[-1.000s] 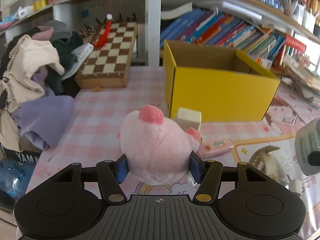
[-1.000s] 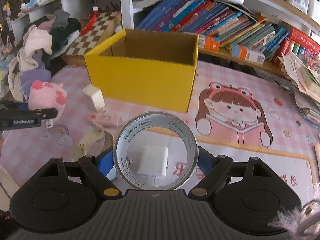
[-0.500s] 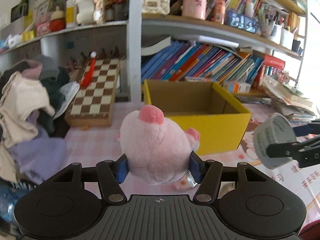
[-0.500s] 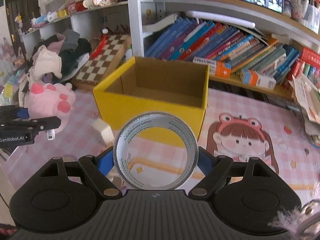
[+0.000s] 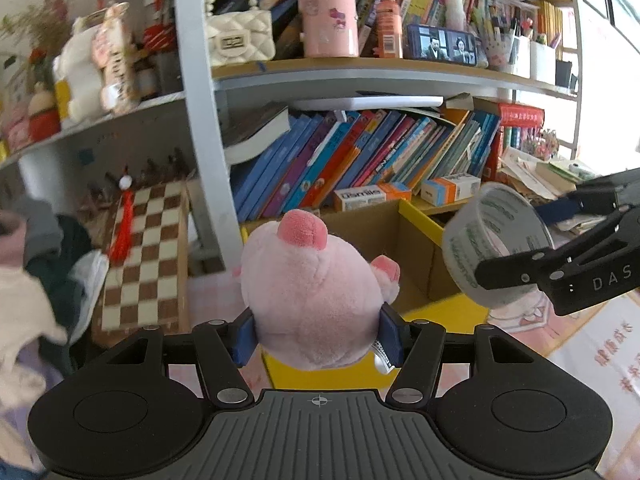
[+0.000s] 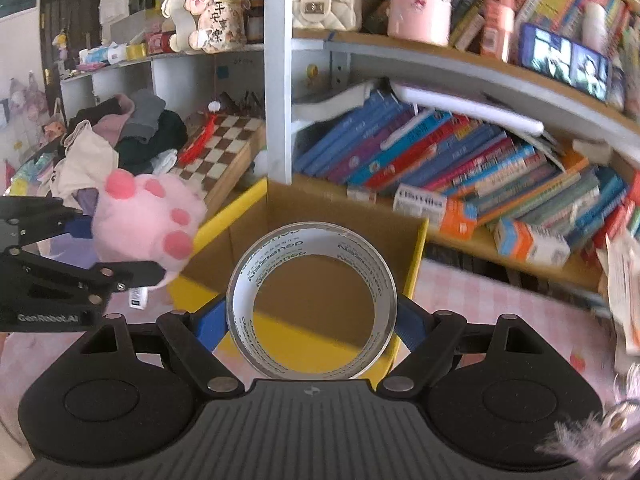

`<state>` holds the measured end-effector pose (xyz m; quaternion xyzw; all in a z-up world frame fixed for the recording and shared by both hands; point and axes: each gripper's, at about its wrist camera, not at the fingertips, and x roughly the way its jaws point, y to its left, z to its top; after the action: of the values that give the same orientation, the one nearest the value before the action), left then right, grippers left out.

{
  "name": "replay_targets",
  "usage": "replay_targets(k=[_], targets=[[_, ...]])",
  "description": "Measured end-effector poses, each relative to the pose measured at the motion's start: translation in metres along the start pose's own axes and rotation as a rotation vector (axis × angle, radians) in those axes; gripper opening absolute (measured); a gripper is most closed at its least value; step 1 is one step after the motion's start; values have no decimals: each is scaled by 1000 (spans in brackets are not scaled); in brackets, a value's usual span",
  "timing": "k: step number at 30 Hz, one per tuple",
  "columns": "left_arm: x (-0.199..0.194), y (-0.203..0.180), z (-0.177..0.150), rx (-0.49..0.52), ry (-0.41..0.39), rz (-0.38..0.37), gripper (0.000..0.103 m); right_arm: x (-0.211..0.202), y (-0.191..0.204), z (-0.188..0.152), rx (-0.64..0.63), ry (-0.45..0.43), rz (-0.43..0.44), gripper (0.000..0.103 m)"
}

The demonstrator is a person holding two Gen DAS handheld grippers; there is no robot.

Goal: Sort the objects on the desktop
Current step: 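Carry the pig with the left gripper while the right gripper carries the tape roll over the yellow box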

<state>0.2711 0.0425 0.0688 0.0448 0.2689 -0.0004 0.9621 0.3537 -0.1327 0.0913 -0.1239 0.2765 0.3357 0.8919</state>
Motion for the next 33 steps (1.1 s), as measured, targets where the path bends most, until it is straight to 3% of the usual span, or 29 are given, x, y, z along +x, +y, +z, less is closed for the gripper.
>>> replay_targets(k=[16,21,33], targets=[[93,-12,24,118,143,3,59,99,-21,24,-199,64,41,82],[121,-18,23,182,215,-5,60,134,-21,22,-277,135,92,82],[145,4,17,62,345,-143,61,184,-30,12,-295,306,181,82]])
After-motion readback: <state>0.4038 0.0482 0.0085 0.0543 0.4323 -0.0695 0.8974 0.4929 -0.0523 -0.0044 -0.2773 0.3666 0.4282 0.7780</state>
